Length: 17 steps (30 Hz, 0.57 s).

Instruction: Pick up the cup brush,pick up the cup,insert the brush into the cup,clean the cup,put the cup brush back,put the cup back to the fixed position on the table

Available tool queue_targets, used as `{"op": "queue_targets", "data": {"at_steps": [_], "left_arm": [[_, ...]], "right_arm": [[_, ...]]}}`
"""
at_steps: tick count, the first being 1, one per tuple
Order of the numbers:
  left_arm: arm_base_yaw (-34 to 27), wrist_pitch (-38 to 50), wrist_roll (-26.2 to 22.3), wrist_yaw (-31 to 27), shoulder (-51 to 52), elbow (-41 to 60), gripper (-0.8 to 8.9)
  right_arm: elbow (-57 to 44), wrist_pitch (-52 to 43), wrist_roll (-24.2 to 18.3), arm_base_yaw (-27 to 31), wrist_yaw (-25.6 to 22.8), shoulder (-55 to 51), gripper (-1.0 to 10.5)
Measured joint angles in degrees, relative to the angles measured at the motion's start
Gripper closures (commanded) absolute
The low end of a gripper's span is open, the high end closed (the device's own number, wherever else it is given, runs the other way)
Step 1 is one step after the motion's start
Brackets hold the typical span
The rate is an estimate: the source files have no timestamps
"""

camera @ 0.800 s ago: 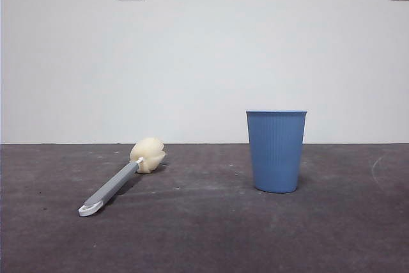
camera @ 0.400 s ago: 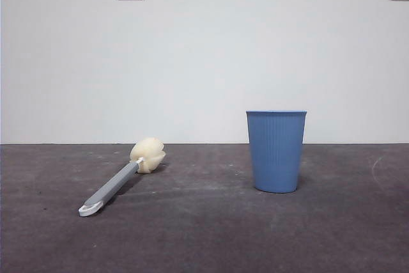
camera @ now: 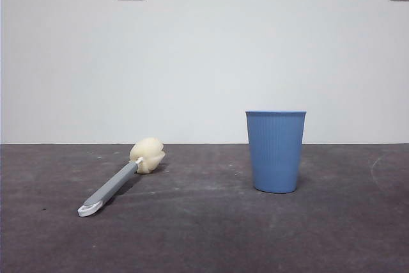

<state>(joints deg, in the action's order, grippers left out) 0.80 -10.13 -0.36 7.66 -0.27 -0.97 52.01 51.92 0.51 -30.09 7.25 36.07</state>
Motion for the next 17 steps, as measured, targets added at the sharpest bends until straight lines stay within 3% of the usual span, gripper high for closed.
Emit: {"op": "queue_targets", "data": {"at_steps": [10, 17], "left_arm": [[0.0, 0.0, 0.0, 0.0, 0.0, 0.0, 8.17], [0.0, 0.0, 0.0, 0.0, 0.0, 0.0, 8.17]], "right_arm": [[-0.8, -18.1, -10.6, 9.1, -1.7, -11.8, 9.5], [-8.4, -24.9, -13.4, 16.3, -1.7, -19.0, 9.5]]}}
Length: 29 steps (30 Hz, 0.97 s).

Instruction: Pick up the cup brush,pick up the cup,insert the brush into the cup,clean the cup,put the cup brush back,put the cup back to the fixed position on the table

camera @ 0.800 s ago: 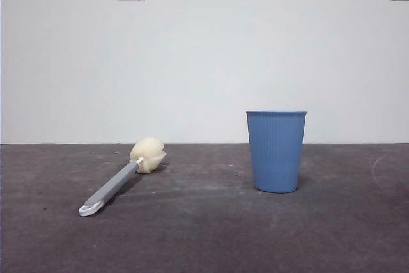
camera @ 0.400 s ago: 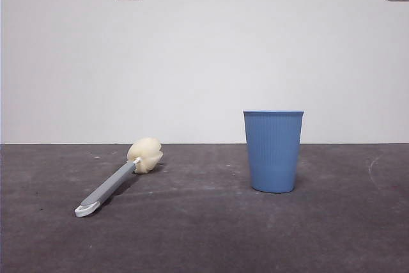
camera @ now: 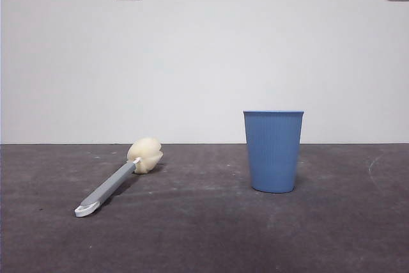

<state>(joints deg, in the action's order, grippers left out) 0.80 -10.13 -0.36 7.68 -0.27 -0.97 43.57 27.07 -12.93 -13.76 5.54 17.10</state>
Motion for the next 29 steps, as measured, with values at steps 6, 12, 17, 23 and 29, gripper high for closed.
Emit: {"op": "queue_targets", "data": {"at_steps": [6, 12, 17, 23, 29], "left_arm": [[0.0, 0.0, 0.0, 0.0, 0.0, 0.0, 8.17], [0.0, 0.0, 0.0, 0.0, 0.0, 0.0, 8.17], [0.0, 0.0, 0.0, 0.0, 0.0, 0.0, 8.17], [0.0, 0.0, 0.0, 0.0, 0.0, 0.0, 8.17], [0.0, 0.0, 0.0, 0.0, 0.0, 0.0, 8.17]], "right_arm": [[-11.1, -10.6, -0.2, 5.8, 0.1, -6.6, 9.5], [-23.3, -16.1, 0.8, 10.3, 0.1, -13.5, 9.5], [-32.0, -19.9, 3.7, 12.9, 0.0, -16.8, 9.5], [-38.5, -21.2, 7.4, 14.5, 0.0, -16.8, 9.5], [-42.5, -21.5, 9.6, 14.9, 0.3, -16.8, 9.5]]}}
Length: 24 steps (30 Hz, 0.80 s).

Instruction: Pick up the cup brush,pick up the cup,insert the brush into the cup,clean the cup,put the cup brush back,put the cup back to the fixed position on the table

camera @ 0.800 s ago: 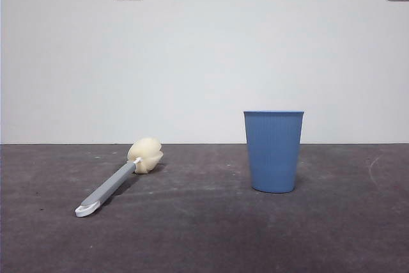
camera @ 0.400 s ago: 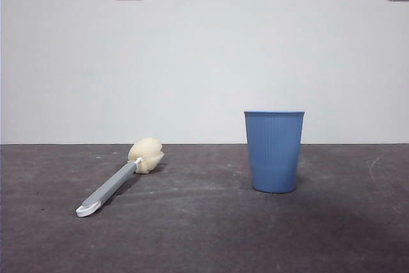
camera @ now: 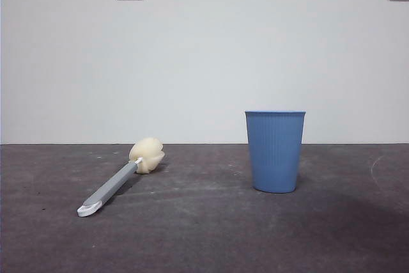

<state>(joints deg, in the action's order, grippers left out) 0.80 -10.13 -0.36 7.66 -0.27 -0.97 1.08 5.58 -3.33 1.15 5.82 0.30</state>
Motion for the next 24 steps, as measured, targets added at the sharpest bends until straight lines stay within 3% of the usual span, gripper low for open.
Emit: {"op": "queue_targets", "data": {"at_steps": [24], "left_arm": [[0.0, 0.0, 0.0, 0.0, 0.0, 0.0, 8.17]], "right_arm": [[-0.2, 3.8, 3.2, 0.0, -0.1, 0.0, 9.5]]}}
